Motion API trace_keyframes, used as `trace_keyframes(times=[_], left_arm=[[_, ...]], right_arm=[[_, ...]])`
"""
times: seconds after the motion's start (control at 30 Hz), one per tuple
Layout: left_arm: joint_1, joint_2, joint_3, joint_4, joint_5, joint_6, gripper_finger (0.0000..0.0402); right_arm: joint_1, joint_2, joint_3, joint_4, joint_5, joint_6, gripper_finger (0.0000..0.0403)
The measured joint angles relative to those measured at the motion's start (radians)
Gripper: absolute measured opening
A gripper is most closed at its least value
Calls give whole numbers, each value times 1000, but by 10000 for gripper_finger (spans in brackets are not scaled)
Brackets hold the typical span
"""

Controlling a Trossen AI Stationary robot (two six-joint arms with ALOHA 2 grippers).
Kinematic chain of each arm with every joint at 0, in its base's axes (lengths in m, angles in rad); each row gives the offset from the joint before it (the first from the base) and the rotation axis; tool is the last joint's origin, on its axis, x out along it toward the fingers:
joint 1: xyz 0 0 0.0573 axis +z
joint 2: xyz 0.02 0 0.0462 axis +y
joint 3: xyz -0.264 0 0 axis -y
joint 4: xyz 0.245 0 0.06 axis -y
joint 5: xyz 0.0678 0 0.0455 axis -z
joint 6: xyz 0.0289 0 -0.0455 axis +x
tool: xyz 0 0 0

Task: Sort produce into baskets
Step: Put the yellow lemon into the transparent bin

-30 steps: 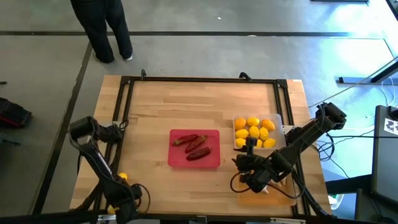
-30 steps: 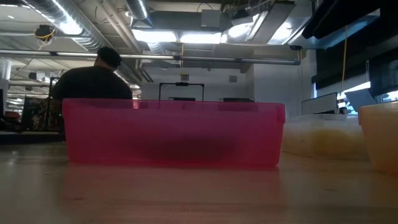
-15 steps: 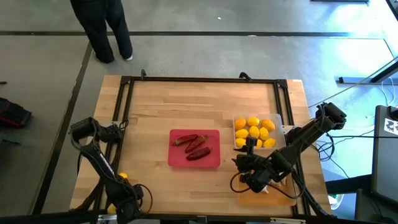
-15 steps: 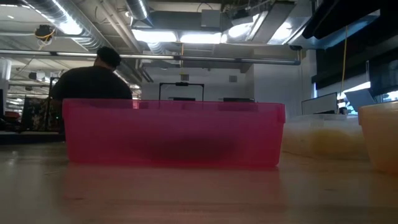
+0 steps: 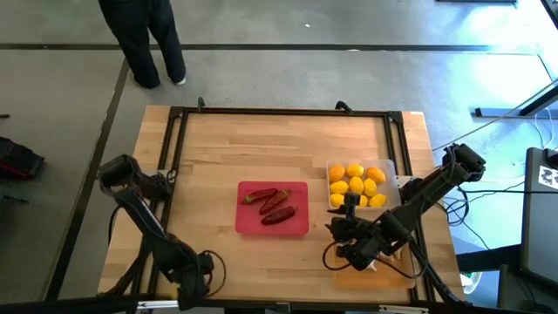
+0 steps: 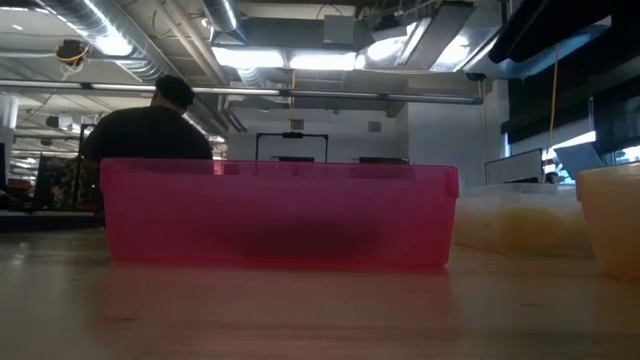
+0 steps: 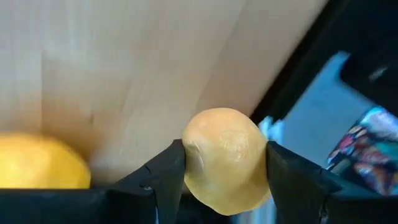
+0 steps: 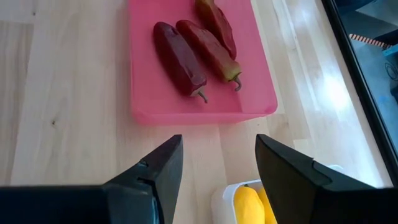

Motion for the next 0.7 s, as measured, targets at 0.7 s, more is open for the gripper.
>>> trace_keyframes(times=[0.7], left_arm=[[208, -343, 43, 29, -637, 681, 198]], right_arm=[[-21, 0, 0, 169, -14, 10, 198]])
